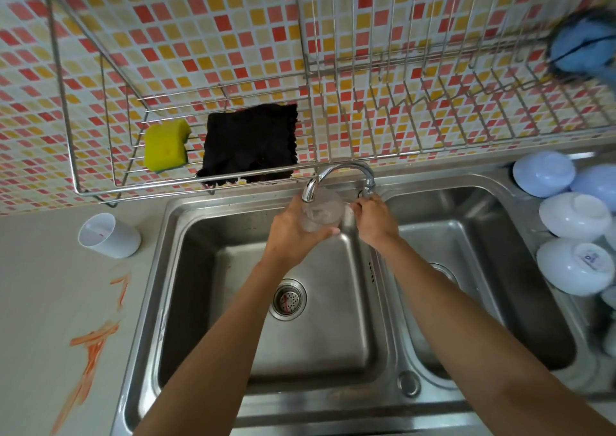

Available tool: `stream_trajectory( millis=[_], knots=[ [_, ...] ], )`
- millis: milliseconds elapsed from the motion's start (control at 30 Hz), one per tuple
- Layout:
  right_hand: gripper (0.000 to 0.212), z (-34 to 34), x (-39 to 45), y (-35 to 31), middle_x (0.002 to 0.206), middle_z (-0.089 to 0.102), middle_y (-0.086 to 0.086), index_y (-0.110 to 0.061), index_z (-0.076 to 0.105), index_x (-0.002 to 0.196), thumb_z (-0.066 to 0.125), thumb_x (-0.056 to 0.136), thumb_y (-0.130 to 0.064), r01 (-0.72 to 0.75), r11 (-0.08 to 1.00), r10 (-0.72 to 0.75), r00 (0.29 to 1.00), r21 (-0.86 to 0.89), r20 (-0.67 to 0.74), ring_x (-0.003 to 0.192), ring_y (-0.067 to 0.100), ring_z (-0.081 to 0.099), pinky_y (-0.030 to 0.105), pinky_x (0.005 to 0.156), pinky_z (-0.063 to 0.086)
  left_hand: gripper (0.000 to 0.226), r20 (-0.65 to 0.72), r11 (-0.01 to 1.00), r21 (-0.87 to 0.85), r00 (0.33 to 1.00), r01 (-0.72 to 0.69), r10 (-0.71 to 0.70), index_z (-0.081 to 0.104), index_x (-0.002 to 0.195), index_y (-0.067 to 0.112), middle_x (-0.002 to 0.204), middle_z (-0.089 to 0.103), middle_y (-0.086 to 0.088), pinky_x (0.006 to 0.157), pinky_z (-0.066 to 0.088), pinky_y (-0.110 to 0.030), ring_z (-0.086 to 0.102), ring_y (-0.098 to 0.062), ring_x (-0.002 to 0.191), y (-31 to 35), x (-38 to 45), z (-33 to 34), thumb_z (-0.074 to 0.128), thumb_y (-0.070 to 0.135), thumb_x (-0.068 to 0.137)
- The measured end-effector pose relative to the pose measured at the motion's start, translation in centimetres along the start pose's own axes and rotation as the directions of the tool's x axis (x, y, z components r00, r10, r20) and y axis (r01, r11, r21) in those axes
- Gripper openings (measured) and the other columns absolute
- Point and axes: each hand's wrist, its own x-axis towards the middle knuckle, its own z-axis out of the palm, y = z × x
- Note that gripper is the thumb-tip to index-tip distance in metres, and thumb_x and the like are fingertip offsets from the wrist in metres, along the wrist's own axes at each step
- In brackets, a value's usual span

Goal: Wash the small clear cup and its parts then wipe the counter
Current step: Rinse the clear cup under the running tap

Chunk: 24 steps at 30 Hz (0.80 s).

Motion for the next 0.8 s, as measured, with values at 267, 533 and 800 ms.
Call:
stream_trajectory(
  millis=[267,533,800],
  knots=[
    [0.035,0.3,0.0,0.2,0.125,0.055,0.015,-0.010,0.064,0.115,0.037,0.104,-0.030,0.009,1.000,-0.008,1.000,-0.013,0.008,0.119,0.028,0.051,0.042,0.098,0.046,0.077,-0.010,0.991,0.118,0.998,0.061,-0.060,0.047,0.130,0.030,0.120,0.063,0.004,0.091,0.049,-0.031,0.061,-0.021,0.106,-3.4,-1.5,-2.3,0.083,0.047,0.064],
    [0.036,0.0,-0.6,-0.1,0.123,0.056,0.016,-0.004,0.063,0.117,0.035,0.104,-0.023,-0.019,1.000,0.020,0.997,0.015,-0.074,0.112,0.031,0.055,0.042,0.093,0.048,0.078,0.066,0.998,0.023,0.996,0.067,-0.068,0.051,0.123,0.035,0.104,0.068,0.010,0.083,0.055,-0.031,0.065,-0.012,0.094,-3.7,-2.3,-0.7,0.085,0.054,0.055],
    [0.034,-0.8,-0.1,1.9,0.112,0.061,0.017,-0.009,0.066,0.113,0.043,0.093,0.006,-0.034,0.997,0.044,0.990,0.071,-0.137,0.107,0.033,0.057,0.040,0.093,0.047,0.068,0.056,0.952,-0.196,0.971,0.237,-0.231,0.054,0.110,0.032,0.099,0.063,0.014,0.070,0.046,-0.019,0.063,-0.013,0.093,-4.3,-2.6,0.4,0.083,0.055,0.053]
  ],
)
